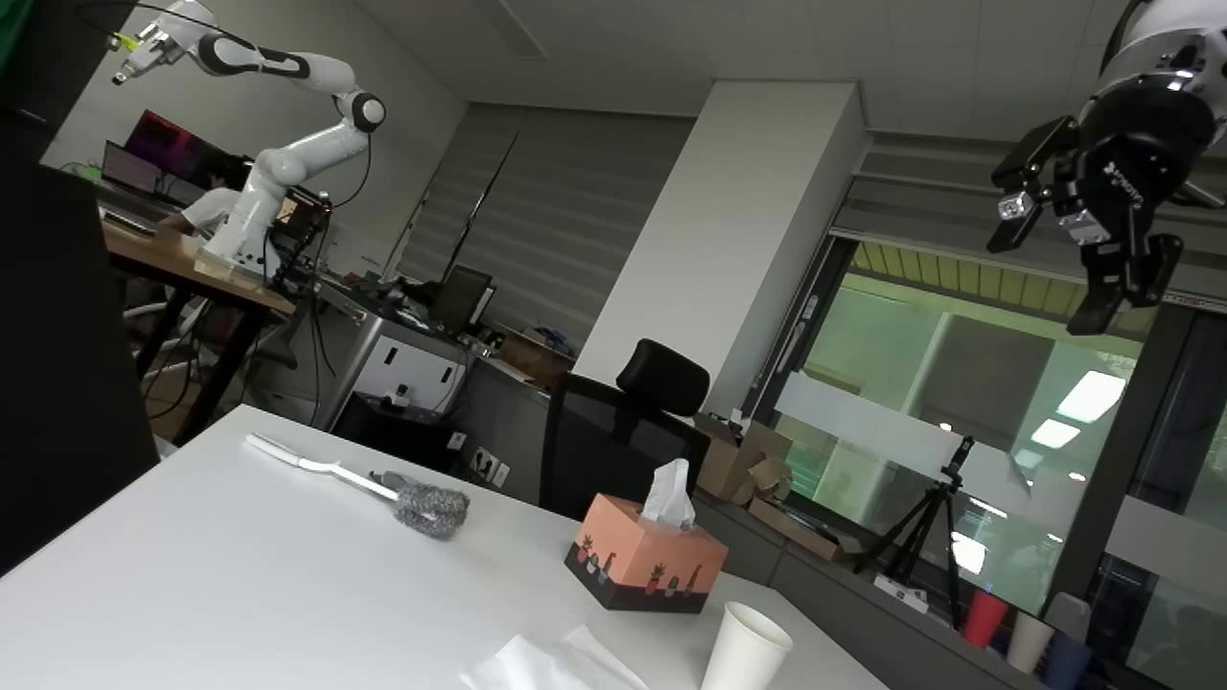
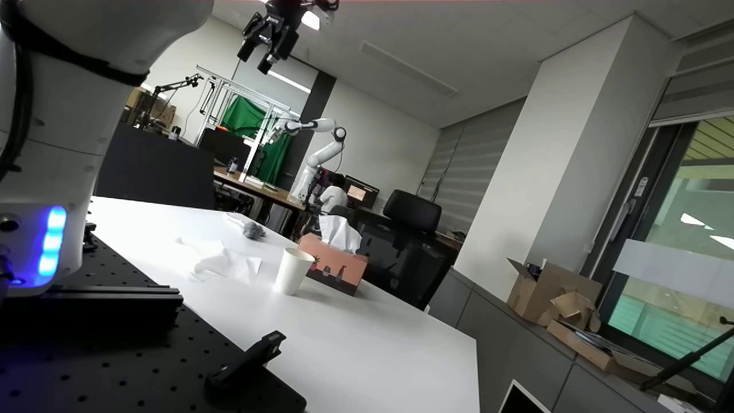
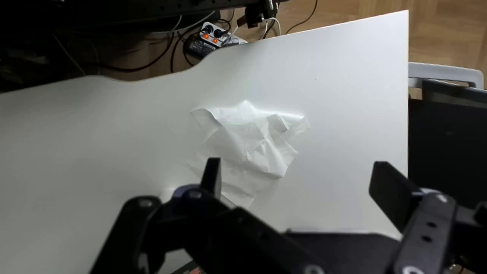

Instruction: Get a wipe from the wipe box and place it on the table

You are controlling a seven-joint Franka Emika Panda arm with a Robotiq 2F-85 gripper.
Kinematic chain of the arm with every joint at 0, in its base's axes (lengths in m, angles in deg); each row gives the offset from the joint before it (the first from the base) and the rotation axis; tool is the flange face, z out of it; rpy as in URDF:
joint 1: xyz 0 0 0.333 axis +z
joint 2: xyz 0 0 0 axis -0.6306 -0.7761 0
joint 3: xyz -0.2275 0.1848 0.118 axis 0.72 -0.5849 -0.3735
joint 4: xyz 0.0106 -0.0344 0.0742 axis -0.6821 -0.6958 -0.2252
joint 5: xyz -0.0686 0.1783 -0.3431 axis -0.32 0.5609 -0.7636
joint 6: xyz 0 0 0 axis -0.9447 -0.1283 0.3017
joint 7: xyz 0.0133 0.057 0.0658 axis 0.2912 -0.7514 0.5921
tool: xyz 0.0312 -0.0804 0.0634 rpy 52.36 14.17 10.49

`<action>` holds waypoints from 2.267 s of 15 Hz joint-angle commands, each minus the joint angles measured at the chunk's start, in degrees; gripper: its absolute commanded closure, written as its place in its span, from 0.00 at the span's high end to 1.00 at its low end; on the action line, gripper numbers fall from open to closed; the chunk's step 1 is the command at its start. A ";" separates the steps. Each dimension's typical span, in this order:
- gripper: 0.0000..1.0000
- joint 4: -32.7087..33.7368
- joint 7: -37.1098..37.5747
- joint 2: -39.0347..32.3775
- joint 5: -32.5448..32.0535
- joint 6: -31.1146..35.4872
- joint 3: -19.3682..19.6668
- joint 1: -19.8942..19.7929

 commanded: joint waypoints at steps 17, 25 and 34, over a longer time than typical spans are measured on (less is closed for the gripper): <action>1.00 0.28 -0.24 -8.10 -10.97 19.30 1.98 -10.69; 1.00 0.26 -0.25 -7.73 -10.95 19.28 1.92 -10.53; 1.00 9.35 1.32 -27.86 -15.04 29.88 1.55 -12.24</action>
